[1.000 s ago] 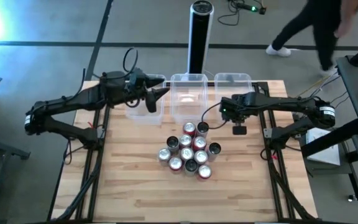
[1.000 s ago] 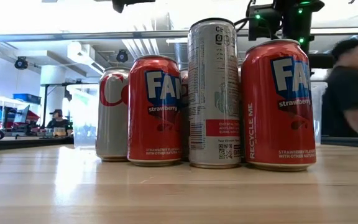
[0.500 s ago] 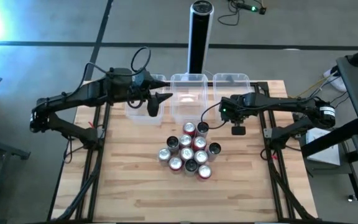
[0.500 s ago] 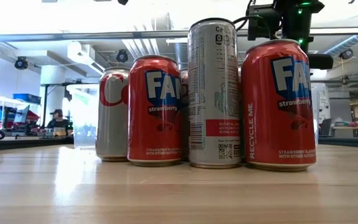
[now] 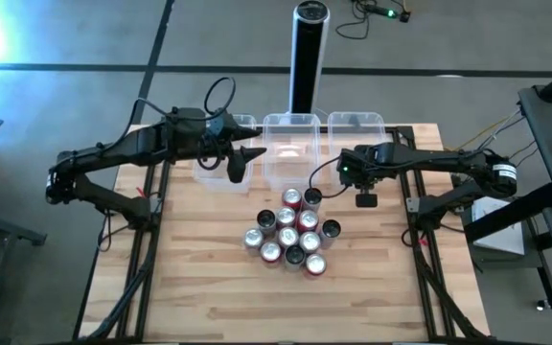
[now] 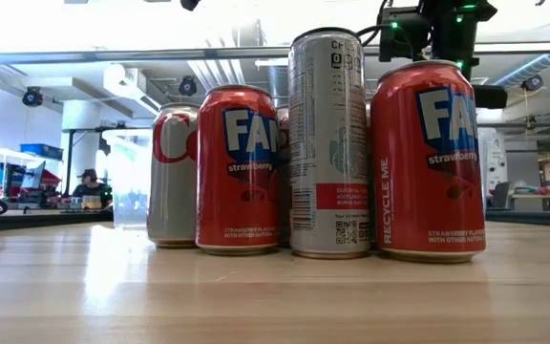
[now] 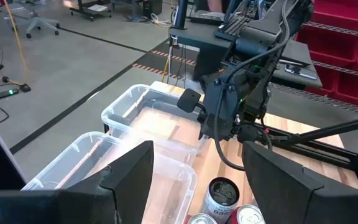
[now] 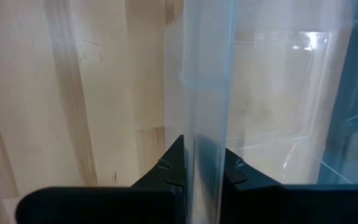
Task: Sort soda cans
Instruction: Move the bottom right white bin to the right side of the center white bin, then put the white-pink soda can into the right white bin
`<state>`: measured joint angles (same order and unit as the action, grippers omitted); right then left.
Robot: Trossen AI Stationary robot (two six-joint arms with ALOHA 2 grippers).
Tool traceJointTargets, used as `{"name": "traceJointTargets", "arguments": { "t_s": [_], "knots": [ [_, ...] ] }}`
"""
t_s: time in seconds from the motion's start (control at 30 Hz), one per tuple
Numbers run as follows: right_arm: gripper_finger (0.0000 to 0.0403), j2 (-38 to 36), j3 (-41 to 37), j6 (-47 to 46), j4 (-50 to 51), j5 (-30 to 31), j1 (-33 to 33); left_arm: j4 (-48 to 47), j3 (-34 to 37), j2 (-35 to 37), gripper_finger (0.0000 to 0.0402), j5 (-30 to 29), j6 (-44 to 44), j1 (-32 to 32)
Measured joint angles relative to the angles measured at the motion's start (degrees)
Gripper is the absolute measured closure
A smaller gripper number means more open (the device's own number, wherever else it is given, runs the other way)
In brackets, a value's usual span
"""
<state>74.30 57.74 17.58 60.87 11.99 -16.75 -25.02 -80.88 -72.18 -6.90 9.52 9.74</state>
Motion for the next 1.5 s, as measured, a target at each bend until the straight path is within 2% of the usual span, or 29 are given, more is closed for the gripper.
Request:
{"name": "traceJointTargets", "arguments": {
  "t_s": [0.47,0.8,0.97,1.13,1.33,1.43,1.5],
  "knots": [
    [0.0377,0.0,0.0,1.5,0.1,0.0,0.0,0.0,0.0,0.0,0.0172,-0.1,0.4,0.0],
    [0.0316,0.0,0.0,-3.4,0.4,0.0,0.0,0.0,0.0,0.0,0.0172,-0.1,0.4,0.0],
    [0.0282,0.1,4.1,-6.0,5.3,-0.6,0.0,0.6,0.0,0.1,0.0172,-0.2,0.4,0.0],
    [0.0237,0.1,12.0,-9.2,10.0,-4.8,0.0,1.9,0.0,0.1,0.0172,-0.2,0.4,0.0],
    [0.0166,0.1,21.9,-17.7,11.9,-15.4,0.4,5.6,0.0,0.1,0.0172,-0.1,1.9,0.0],
    [0.0129,0.0,24.8,-20.7,10.7,-20.9,3.0,7.6,0.0,0.1,0.0172,1.2,3.4,-0.1],
    [0.0108,-0.1,25.7,-22.2,10.5,-21.2,6.7,7.4,0.0,0.1,0.0172,2.5,3.6,-0.1]
  ]
}}
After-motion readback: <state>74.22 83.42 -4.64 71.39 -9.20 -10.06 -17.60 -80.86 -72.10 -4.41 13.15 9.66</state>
